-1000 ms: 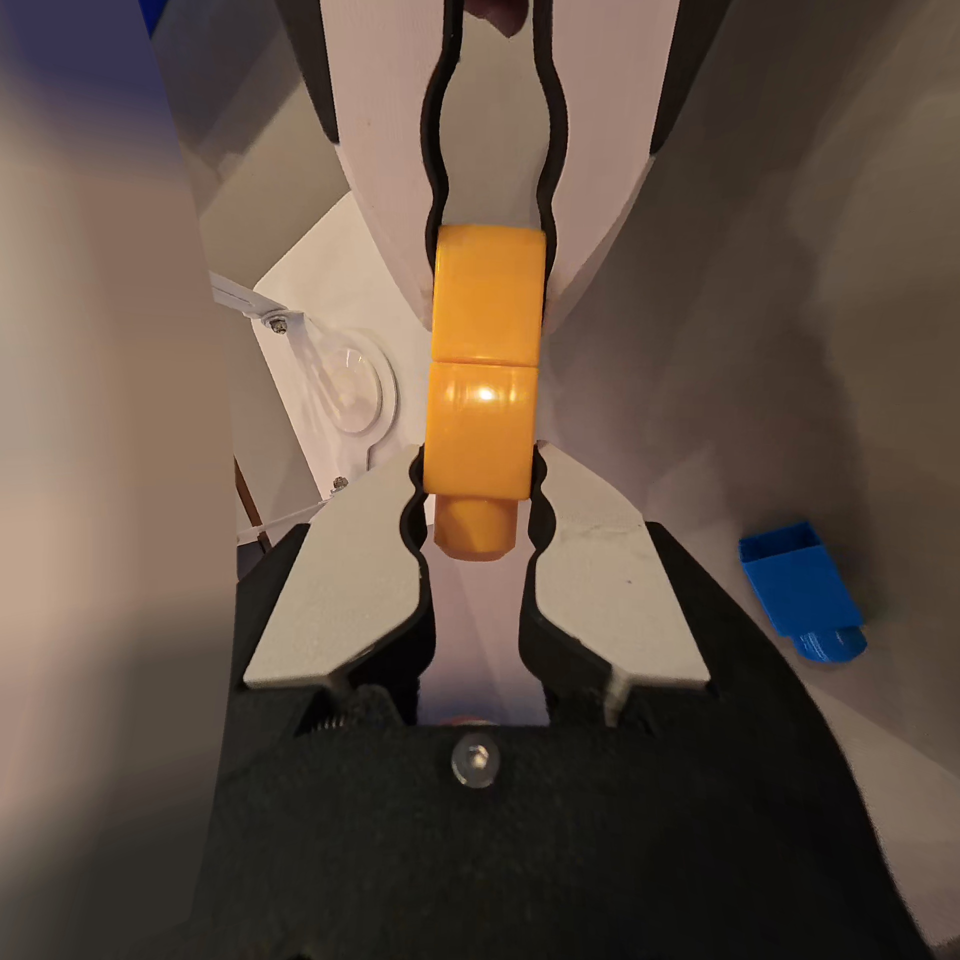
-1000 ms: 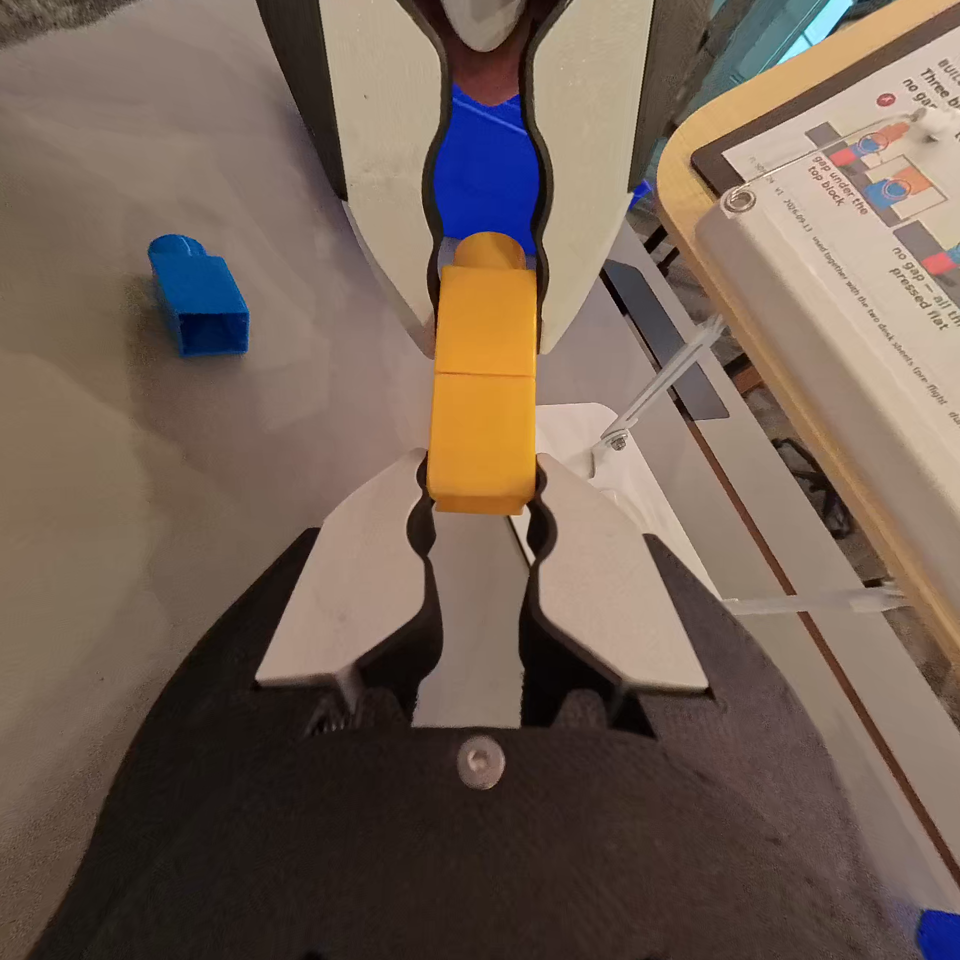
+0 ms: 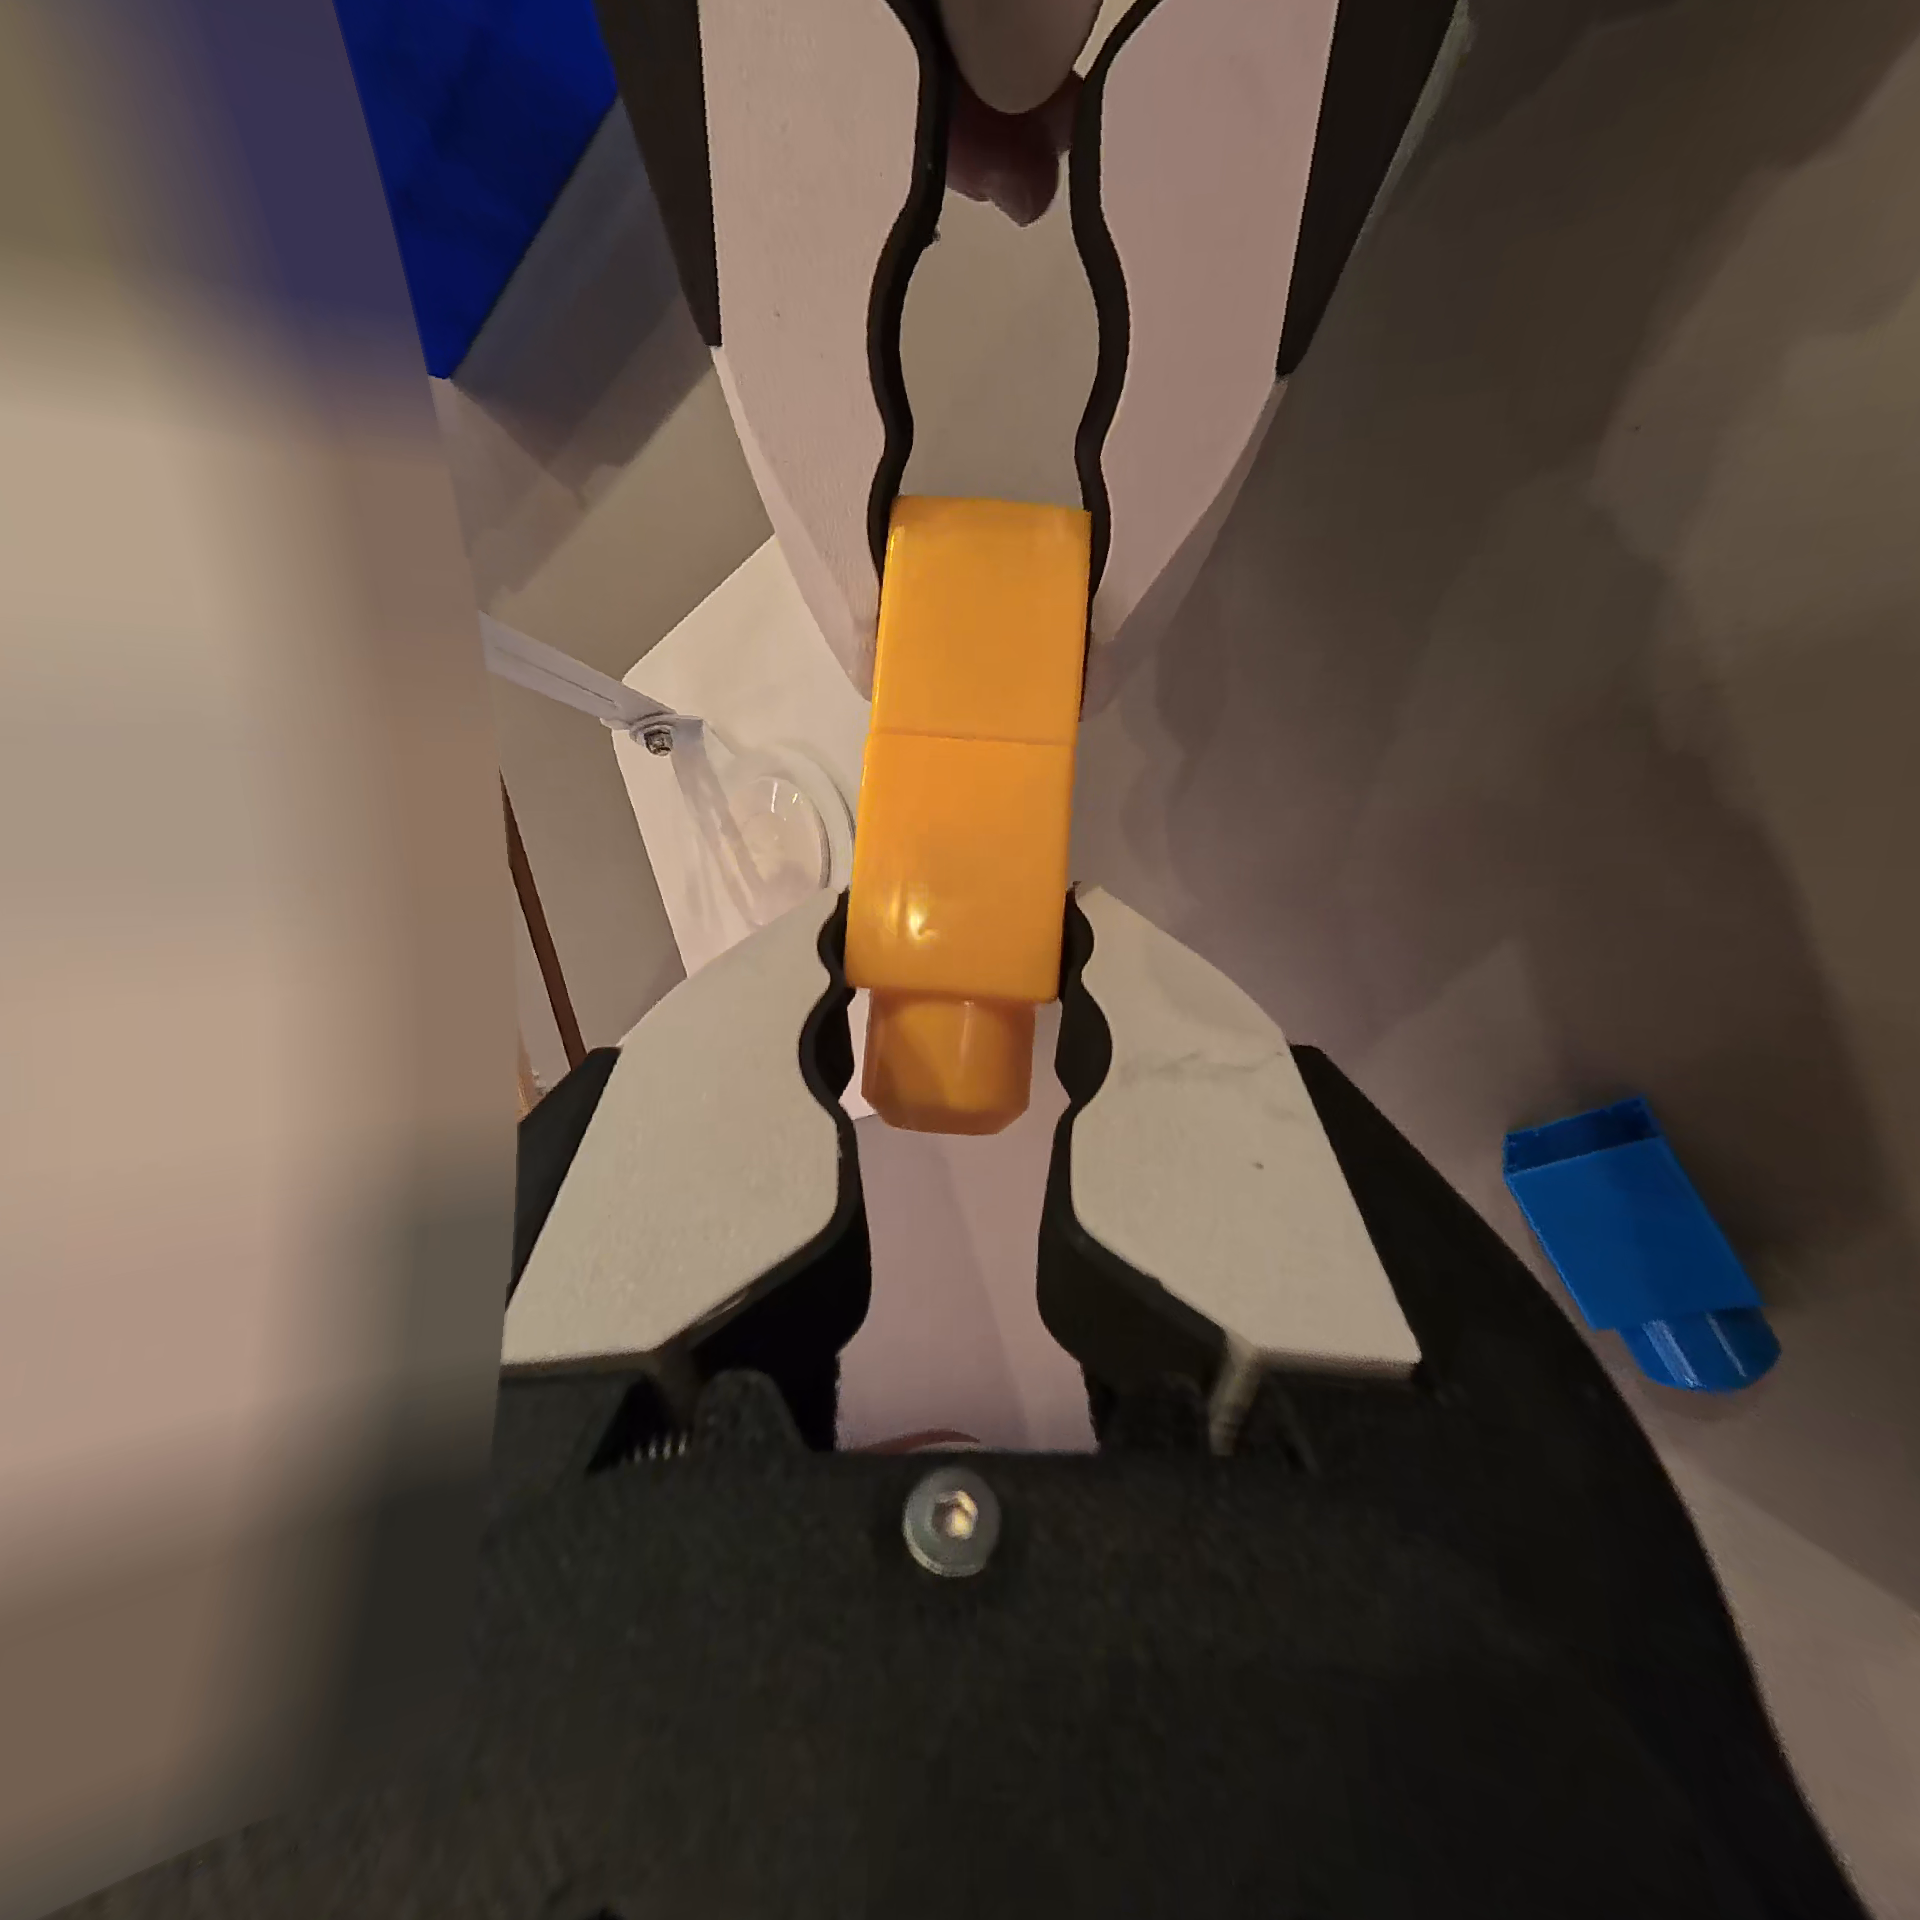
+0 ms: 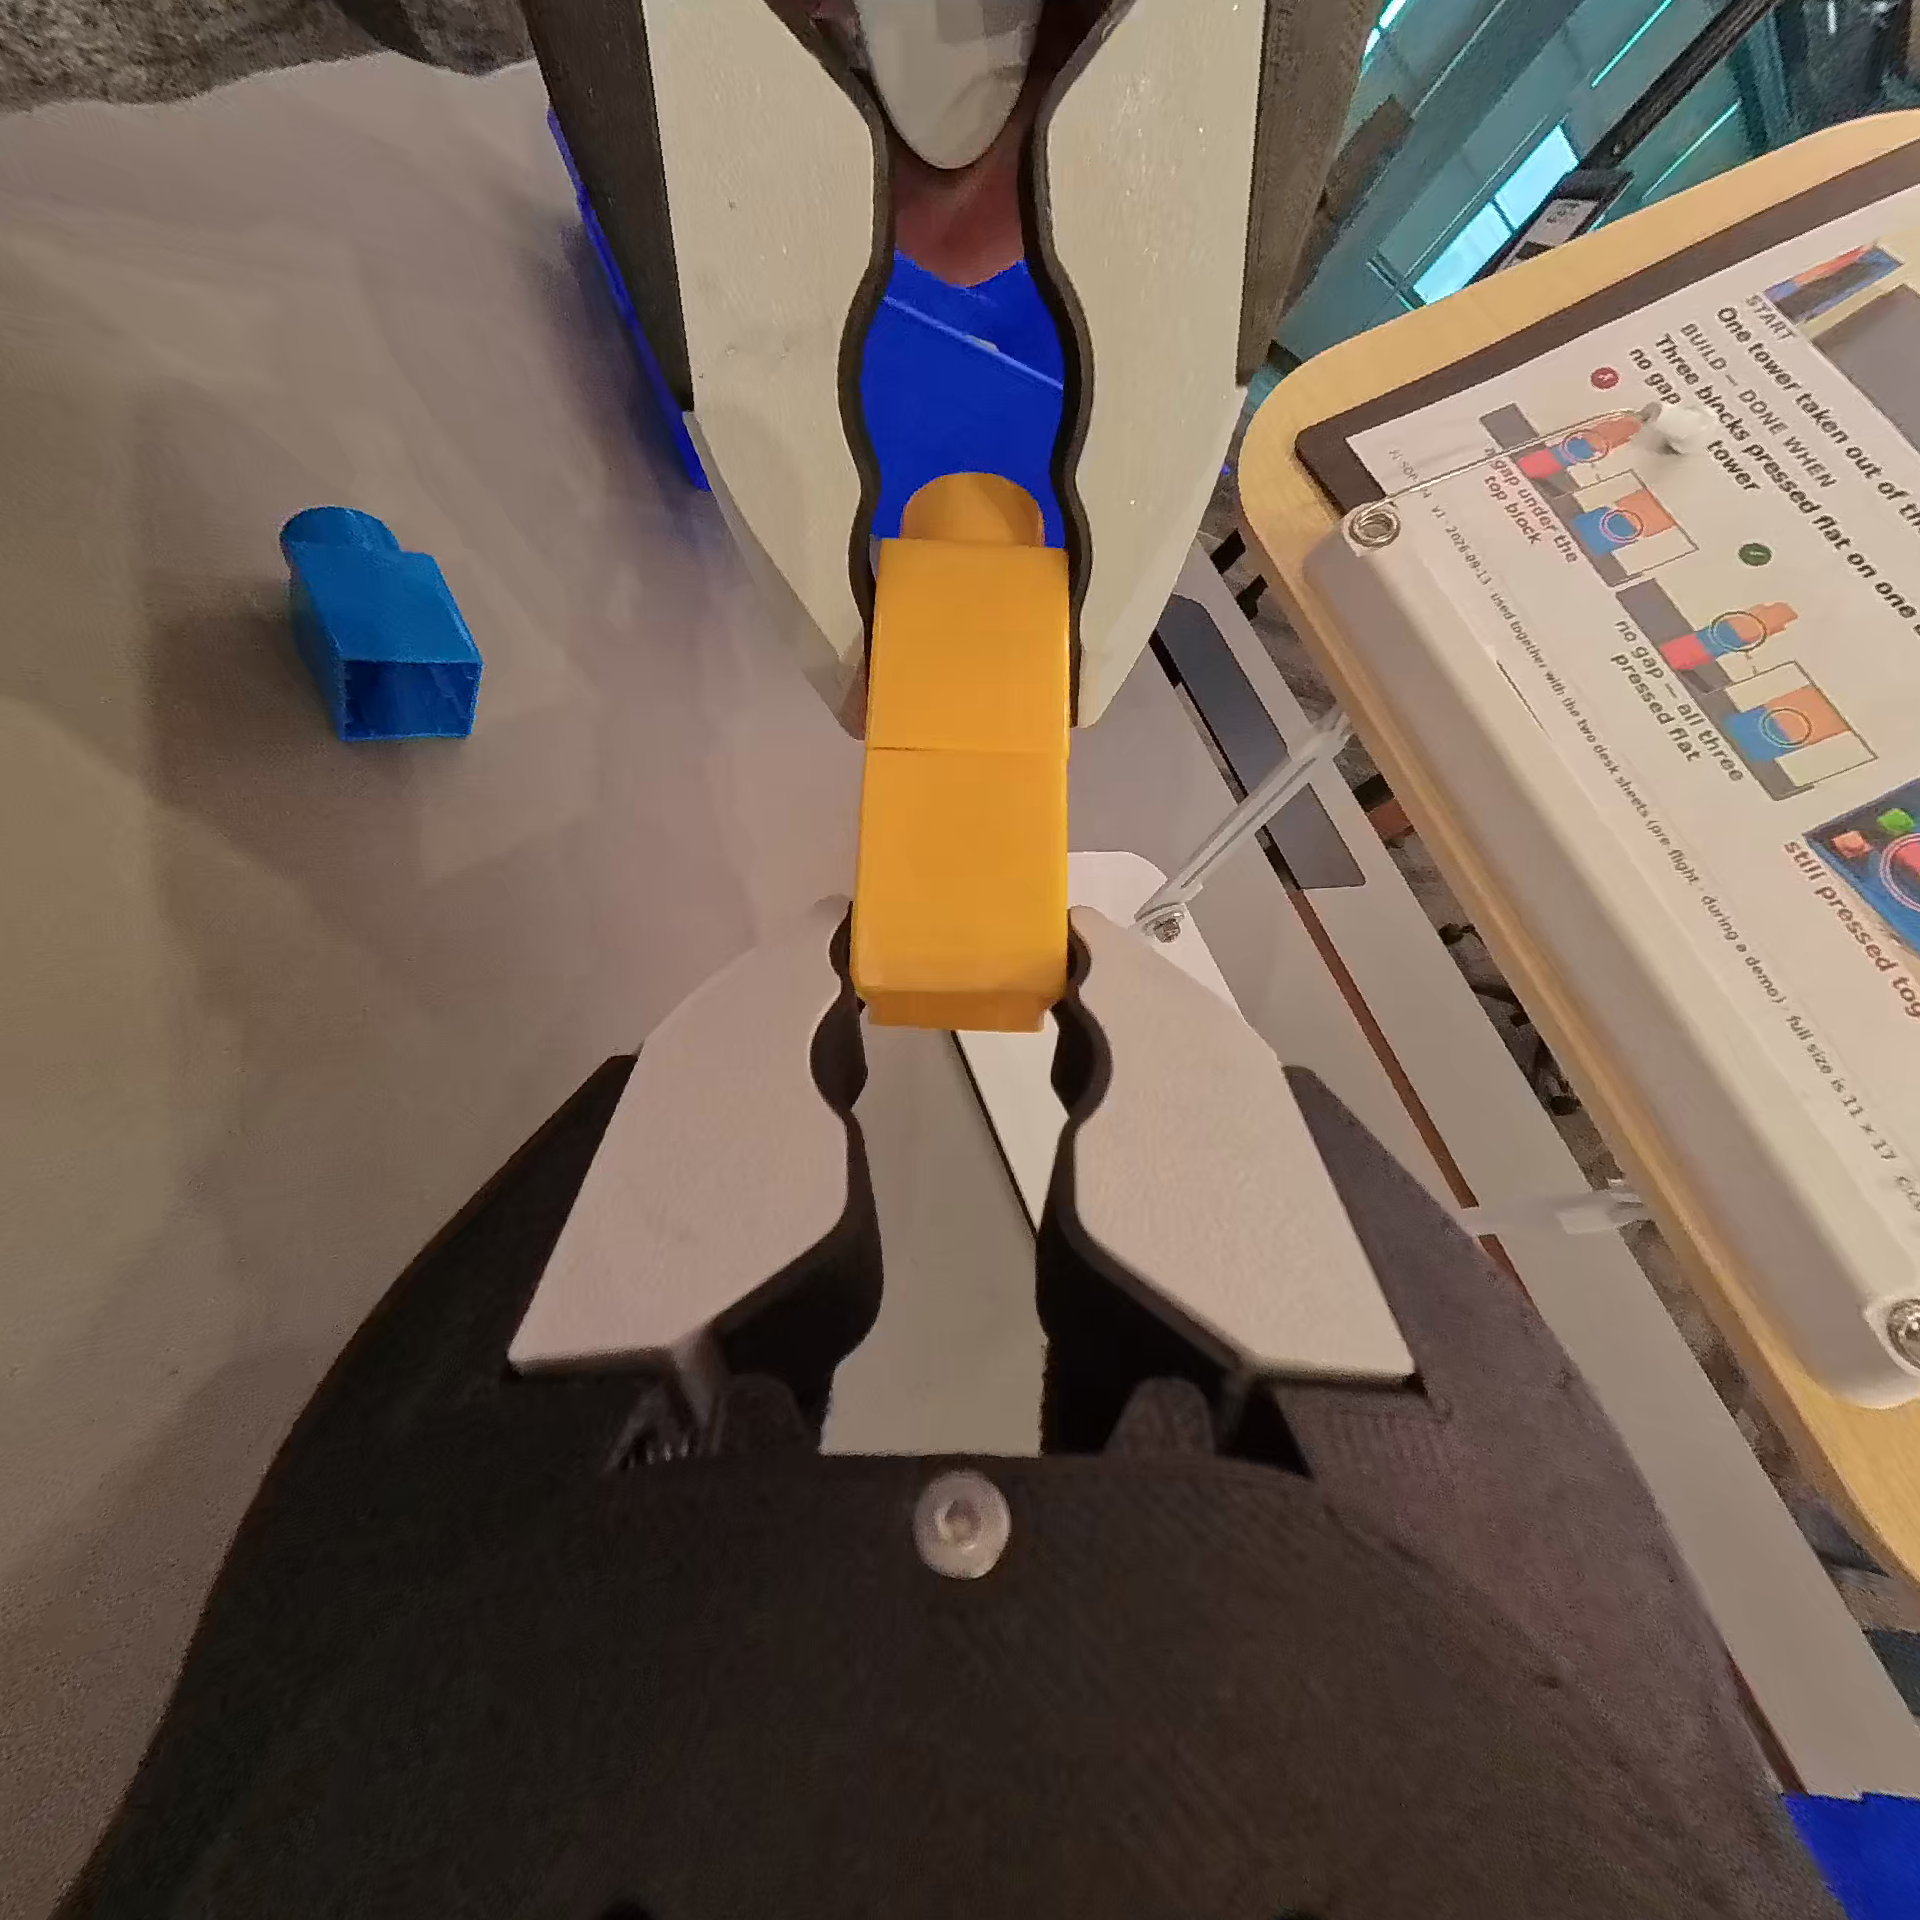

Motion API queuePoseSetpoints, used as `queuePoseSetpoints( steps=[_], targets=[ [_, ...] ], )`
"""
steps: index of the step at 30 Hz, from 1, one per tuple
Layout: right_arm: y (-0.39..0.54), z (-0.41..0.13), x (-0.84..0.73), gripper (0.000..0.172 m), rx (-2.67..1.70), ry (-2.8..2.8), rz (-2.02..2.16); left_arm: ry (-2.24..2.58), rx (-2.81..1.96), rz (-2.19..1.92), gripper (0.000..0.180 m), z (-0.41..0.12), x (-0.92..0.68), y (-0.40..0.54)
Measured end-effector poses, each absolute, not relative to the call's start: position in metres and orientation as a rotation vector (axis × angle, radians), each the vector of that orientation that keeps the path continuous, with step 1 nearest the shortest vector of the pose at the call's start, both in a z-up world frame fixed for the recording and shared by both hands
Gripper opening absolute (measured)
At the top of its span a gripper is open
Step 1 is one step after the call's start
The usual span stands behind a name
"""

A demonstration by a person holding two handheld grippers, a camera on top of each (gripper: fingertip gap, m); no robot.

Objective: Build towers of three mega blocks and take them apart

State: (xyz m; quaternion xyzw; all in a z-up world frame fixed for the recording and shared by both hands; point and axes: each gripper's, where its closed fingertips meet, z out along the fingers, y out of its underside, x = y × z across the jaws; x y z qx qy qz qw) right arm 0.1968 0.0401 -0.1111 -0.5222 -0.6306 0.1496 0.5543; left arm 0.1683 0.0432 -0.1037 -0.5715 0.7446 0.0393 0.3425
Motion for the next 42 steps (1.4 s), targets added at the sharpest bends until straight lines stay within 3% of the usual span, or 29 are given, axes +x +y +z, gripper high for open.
queuePoseSetpoints(
  steps=[1, 26, 30, 32, 36, 40, 42],
  targets=[
    [0.04, -0.112, 0.197, 0.034, -1.235, -1.497, 0.344, 1.938, -1.487, 0.106, 0.036, -0.105, 0.168, 0.043],
    [0.038, -0.113, 0.195, 0.035, -1.225, -1.506, 0.384, 1.947, -1.516, 0.039, 0.036, -0.107, 0.168, 0.04],
    [0.031, -0.112, 0.193, 0.035, -1.19, -1.536, 0.401, 1.944, -1.554, -0.017, 0.054, -0.111, 0.168, 0.036],
    [0.031, -0.114, 0.193, 0.035, -1.19, -1.551, 0.397, 1.966, -1.55, -0.029, 0.039, -0.115, 0.167, 0.031],
    [0.03, -0.115, 0.193, 0.035, -1.182, -1.569, 0.372, 1.928, -1.546, 0.016, 0.038, -0.116, 0.167, 0.031],
    [0.031, -0.11, 0.191, 0.044, -1.15, -1.525, 0.378, 1.827, -1.583, 0.003, 0.038, -0.116, 0.158, 0.033],
    [0.032, -0.115, 0.193, 0.059, -1.202, -1.535, 0.431, 1.739, -1.63, -0.023, 0.038, -0.115, 0.143, 0.036]
  ],
)
